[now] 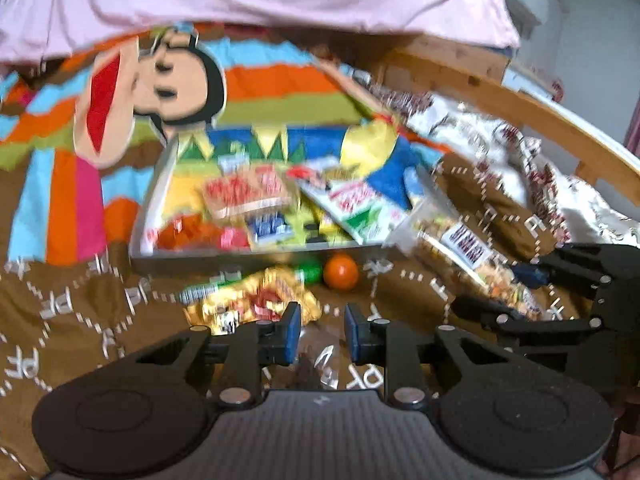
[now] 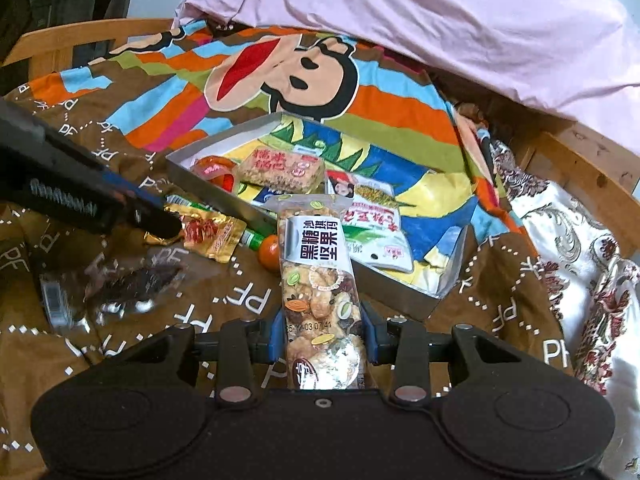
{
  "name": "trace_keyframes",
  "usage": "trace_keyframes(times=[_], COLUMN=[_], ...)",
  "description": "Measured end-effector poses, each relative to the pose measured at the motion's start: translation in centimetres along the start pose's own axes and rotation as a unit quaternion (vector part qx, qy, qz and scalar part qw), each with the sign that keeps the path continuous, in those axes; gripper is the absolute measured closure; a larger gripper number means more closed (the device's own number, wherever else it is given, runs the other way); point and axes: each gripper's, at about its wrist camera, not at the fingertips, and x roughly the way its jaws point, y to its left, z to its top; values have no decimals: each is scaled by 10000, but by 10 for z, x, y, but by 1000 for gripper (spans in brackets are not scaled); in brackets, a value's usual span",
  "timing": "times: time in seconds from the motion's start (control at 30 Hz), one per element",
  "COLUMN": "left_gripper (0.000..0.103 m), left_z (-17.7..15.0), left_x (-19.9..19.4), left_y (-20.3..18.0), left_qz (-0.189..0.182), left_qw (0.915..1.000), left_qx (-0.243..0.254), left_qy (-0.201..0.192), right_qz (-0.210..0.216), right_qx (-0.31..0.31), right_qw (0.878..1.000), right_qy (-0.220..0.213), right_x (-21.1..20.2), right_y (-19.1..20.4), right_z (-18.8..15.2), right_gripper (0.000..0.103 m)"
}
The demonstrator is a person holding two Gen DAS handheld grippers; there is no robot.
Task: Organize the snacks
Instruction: 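Lift both held snacks and carry them over the tray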
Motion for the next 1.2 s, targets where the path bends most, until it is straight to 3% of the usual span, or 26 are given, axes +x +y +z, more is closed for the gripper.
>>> trace_keyframes(times=[0.1,0.23,0.37,0.5,0.6,0.8,1.2], left_gripper=[73,36,21,23,53,56,58], left_z=[-7,-13,-15,-21,-25,-27,-11], left_x=[14,19,17,31,40,28,-4], left_y=[1,4,12,8,-2,-10,-12], left_qz=[76,292,147,90,98,248,207], left_qw=[9990,9967,9949,9909,9870,9884,9972], left_qx=[132,289,182,323,679,894,709], left_qy=[416,703,977,1306,1453,1206,83], right_qz=[62,123,163,165,136,87,-168], right_qx=[21,38,75,84,103,140,85], right_qw=[10000,9999,9998,9998,9999,9999,9995], right_qy=[53,84,60,28,4,-36,-256], right_x=[2,3,2,1,-1,-2,-6], right_y=[1,1,1,0,-1,-2,-5], right_z=[0,0,0,1,1,1,3], right_gripper=[63,63,63,63,63,63,63])
